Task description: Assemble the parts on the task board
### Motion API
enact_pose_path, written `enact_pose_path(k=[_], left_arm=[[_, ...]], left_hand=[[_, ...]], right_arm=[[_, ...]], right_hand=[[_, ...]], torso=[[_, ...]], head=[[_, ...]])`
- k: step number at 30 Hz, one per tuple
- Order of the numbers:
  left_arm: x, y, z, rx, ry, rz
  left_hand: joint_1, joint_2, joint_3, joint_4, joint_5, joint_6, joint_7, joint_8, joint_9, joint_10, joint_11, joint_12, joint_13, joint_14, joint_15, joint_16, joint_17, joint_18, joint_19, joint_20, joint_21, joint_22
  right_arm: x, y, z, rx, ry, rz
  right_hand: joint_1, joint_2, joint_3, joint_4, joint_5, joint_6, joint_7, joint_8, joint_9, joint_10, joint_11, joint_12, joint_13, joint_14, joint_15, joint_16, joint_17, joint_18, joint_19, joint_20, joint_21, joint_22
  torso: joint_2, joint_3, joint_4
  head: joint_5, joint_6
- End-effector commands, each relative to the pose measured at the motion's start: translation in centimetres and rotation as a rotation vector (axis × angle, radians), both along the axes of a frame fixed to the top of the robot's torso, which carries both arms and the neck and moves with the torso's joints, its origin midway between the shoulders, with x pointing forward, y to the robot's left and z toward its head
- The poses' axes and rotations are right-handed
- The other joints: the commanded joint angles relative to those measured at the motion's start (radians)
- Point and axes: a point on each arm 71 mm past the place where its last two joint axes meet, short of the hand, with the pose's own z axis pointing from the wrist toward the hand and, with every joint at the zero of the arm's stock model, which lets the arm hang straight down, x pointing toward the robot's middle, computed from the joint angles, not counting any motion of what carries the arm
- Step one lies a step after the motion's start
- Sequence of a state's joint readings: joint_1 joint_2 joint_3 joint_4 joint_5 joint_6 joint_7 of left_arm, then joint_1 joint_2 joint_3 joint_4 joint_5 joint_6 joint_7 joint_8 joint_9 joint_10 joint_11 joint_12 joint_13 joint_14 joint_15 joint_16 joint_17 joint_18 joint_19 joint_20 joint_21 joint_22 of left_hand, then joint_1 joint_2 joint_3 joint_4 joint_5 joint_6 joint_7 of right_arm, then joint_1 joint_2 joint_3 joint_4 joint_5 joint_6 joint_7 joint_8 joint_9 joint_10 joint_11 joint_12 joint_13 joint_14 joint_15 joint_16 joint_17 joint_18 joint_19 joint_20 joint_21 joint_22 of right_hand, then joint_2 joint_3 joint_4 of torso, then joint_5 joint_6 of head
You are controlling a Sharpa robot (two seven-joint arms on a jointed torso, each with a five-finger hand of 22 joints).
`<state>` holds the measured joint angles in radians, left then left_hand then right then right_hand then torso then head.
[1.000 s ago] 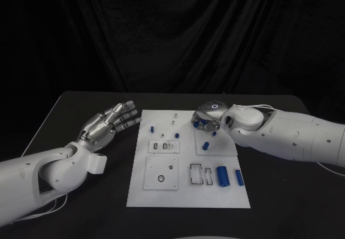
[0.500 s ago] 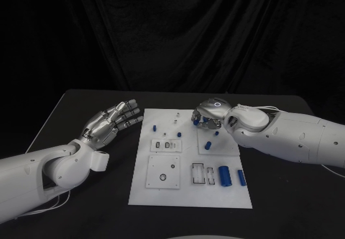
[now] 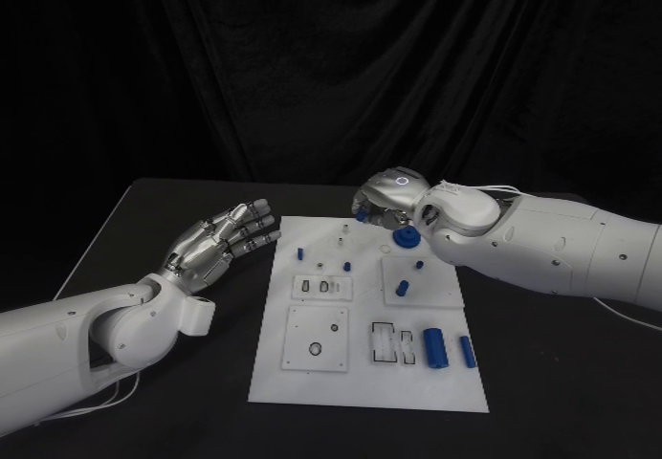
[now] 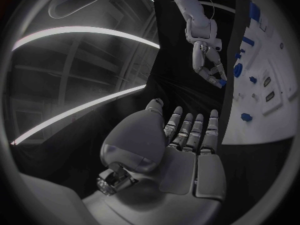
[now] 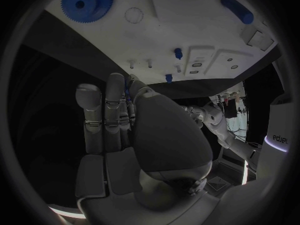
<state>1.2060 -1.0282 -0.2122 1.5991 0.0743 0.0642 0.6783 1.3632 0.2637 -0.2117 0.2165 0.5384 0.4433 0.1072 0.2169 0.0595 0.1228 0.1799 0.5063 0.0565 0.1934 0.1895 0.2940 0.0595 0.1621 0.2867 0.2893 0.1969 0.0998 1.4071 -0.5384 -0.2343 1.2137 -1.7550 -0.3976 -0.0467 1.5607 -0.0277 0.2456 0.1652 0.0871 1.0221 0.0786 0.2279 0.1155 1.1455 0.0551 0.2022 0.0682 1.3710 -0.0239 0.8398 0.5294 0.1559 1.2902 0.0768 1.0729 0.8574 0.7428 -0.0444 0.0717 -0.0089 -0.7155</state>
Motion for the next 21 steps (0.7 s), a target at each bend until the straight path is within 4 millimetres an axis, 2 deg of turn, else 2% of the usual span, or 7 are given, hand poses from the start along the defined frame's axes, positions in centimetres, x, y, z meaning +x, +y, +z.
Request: enact_pose_path(k=[1,6,10,13,21], left_arm=[[0.1,-0.3,0.3,-0.019,-0.018,-0.01],[0.2,-0.5,0.2,-0.02,-0.02,-0.014],[0.3,-0.6,0.2,-0.022,-0.021,-0.016],[0.3,-0.6,0.2,-0.022,-0.021,-0.017],[0.3,-0.8,0.2,-0.024,-0.02,-0.023]], left_hand=[[0.007,0.0,0.0,-0.004,0.005,0.006,-0.001,0.005,0.001,0.003,0.003,0.004,0.001,0.004,0.002,0.004,-0.001,0.006,0.006,0.001,0.006,0.001],[0.01,0.001,0.003,-0.008,0.009,0.001,-0.004,0.003,0.0,0.0,0.003,-0.001,0.0,0.003,0.003,0.003,-0.002,0.005,0.005,0.001,0.006,0.0],[0.01,0.001,0.004,-0.009,0.01,0.0,-0.006,0.002,0.0,-0.001,0.004,-0.002,0.0,0.003,0.003,0.004,-0.002,0.005,0.005,0.001,0.006,0.0],[0.011,0.002,0.004,-0.01,0.011,0.0,-0.006,0.002,0.0,-0.001,0.004,-0.002,0.0,0.003,0.004,0.004,-0.002,0.004,0.005,0.001,0.006,0.0],[0.011,0.002,0.005,-0.011,0.012,0.0,-0.006,0.002,0.0,-0.002,0.003,-0.003,-0.001,0.003,0.004,0.005,-0.002,0.004,0.005,0.001,0.006,0.0]], right_arm=[[0.6,0.0,0.1,-0.006,-0.015,-0.023],[1.1,0.1,-0.5,-0.013,-0.011,-0.038],[1.3,0.1,-0.9,-0.02,-0.002,-0.047],[1.4,0.1,-1.1,-0.023,0.003,-0.05],[1.5,0.7,-1.2,-0.003,0.019,-0.05]], right_hand=[[-0.014,-0.004,-0.007,0.004,0.004,0.028,0.011,0.017,0.087,0.007,0.003,-0.008,0.001,0.001,0.001,-0.006,0.002,-0.02,-0.004,0.004,0.002,0.004],[-0.016,-0.008,-0.008,0.004,0.016,0.028,0.009,0.015,0.09,0.01,0.003,-0.014,0.001,0.001,0.001,-0.009,0.001,-0.019,-0.006,0.004,0.002,0.005],[-0.017,-0.009,-0.007,0.004,0.018,0.028,0.009,0.014,0.091,0.01,0.003,-0.016,0.001,0.0,0.001,-0.01,0.0,-0.019,-0.007,0.004,0.001,0.004],[-0.019,-0.01,-0.008,0.005,0.02,0.026,0.01,0.012,0.092,0.009,0.004,-0.019,0.001,0.0,0.001,-0.009,0.002,-0.019,-0.007,0.005,0.001,0.005],[-0.025,-0.012,-0.008,0.01,0.015,0.019,0.012,0.005,0.093,0.01,0.007,-0.027,0.002,0.002,0.003,-0.007,0.008,-0.02,-0.006,0.006,0.004,0.012]], torso=[[0.0,-0.0005,0.0003],[0.002,-0.0005,0.0034],[0.004,-0.0008,0.0085],[0.005,-0.0006,0.0086],[0.01,-0.0049,0.0134]], head=[[-0.001,0.0],[-0.005,-0.005],[-0.01,-0.007],[-0.011,-0.007],[-0.021,-0.004]])
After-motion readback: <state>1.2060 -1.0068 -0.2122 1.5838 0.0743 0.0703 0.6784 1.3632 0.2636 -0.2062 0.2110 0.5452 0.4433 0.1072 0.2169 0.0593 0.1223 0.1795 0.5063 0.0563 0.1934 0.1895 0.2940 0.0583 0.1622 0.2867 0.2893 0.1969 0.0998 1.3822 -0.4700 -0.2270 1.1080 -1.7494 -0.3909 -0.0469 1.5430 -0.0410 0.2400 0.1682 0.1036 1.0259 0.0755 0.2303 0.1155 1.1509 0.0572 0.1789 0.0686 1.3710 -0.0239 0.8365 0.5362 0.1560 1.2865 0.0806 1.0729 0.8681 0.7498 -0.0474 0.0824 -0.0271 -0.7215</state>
